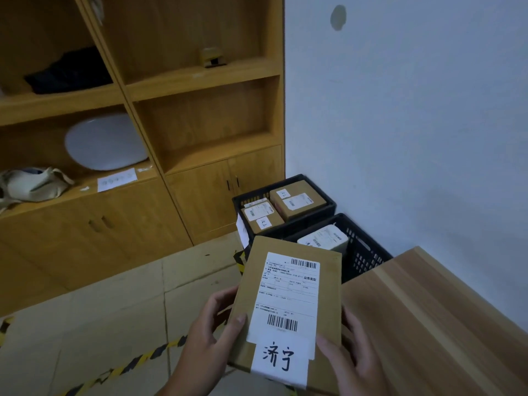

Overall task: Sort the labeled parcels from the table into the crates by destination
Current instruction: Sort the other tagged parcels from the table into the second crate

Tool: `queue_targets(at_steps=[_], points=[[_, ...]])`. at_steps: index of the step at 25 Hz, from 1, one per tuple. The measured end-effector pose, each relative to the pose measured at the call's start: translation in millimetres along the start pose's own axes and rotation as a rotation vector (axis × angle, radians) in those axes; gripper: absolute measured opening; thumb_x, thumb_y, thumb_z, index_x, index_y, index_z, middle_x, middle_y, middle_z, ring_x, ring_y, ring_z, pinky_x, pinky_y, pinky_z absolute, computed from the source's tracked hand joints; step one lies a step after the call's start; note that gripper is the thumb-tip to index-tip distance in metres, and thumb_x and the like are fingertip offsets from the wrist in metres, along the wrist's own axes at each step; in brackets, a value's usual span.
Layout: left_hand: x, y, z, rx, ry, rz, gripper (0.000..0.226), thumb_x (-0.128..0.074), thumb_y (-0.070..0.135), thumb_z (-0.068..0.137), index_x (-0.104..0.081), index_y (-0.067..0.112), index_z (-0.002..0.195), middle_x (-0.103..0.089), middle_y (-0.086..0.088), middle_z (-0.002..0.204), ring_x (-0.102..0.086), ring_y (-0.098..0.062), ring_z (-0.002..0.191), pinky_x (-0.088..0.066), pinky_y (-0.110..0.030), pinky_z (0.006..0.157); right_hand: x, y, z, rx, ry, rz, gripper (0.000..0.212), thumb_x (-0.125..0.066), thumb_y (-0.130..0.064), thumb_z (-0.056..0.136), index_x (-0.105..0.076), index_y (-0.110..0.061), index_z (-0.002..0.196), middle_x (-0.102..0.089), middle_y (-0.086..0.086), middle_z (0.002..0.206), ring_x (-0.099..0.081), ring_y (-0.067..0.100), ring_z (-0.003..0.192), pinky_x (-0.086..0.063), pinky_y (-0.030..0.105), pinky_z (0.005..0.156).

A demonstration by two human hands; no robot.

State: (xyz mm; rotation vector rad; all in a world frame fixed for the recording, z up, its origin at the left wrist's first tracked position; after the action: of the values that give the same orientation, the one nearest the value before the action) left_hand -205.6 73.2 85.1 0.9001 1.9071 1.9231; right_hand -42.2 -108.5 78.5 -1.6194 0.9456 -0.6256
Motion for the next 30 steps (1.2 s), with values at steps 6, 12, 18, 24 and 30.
queue_targets(at_steps=[6, 12, 18, 24, 30], points=[[17, -19, 125, -0.003, -0.072, -0.046, 0.040, -0.066, 0.047, 0.083, -0.061, 0.050, 0.122, -0.068, 0.021, 0.124, -0.065, -0.001, 0.113, -0.051, -0.038, 0.097, -56, -5, 85, 0.034, 0.046, -0.020, 0.065, -0.084, -0.009, 0.079, -0.062, -0.042, 0.131, -0.074, -0.019, 0.115, -0.068, 0.008, 0.113, -0.053, 0.034, 0.094], [45, -42, 265, 0.006, -0.260, -0.027, 0.036, -0.066, 0.035, 0.095, -0.058, 0.049, 0.127, -0.067, 0.023, 0.125, -0.064, 0.001, 0.113, -0.051, -0.040, 0.098, -135, 7, 165, -0.016, 0.150, -0.070, 0.070, -0.080, -0.017, 0.085, -0.051, -0.049, 0.140, -0.069, -0.026, 0.123, -0.065, 0.000, 0.115, -0.051, 0.034, 0.104], [29, -60, 353, 0.032, -0.440, 0.025, 0.037, -0.067, 0.036, 0.093, -0.057, 0.052, 0.125, -0.068, 0.025, 0.122, -0.065, 0.003, 0.110, -0.053, -0.035, 0.093, -168, 28, 221, -0.085, 0.331, -0.071, 0.086, -0.085, -0.008, 0.078, -0.045, -0.039, 0.148, -0.070, -0.029, 0.117, -0.067, -0.003, 0.109, -0.054, 0.034, 0.100], [-41, -67, 418, 0.032, -0.642, 0.154, 0.039, -0.067, 0.049, 0.090, -0.055, 0.059, 0.125, -0.067, 0.025, 0.120, -0.064, 0.006, 0.107, -0.053, -0.028, 0.094, -150, 35, 277, -0.084, 0.652, -0.004, 0.082, -0.079, 0.008, 0.078, -0.047, -0.019, 0.149, -0.070, -0.002, 0.122, -0.067, 0.014, 0.107, -0.051, 0.024, 0.086], [-141, -85, 483, -0.051, -0.933, 0.306, 0.058, -0.069, 0.046, 0.089, -0.045, 0.043, 0.141, -0.049, 0.025, 0.137, -0.046, 0.021, 0.118, -0.041, -0.002, 0.090, -107, 59, 343, -0.212, 0.859, 0.053, 0.081, -0.079, -0.013, 0.085, -0.039, -0.026, 0.154, -0.059, 0.003, 0.139, -0.066, 0.021, 0.109, -0.054, 0.014, 0.075]])
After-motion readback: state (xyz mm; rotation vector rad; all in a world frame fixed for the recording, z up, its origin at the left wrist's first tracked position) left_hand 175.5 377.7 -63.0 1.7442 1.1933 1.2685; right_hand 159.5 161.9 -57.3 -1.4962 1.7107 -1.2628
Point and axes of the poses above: each hand's wrist, its own z-axis towards the middle knuckle, its own x-axis out of the back of the hand, y = z × x, the point moved 3 cm from there along z, towards the middle knuckle
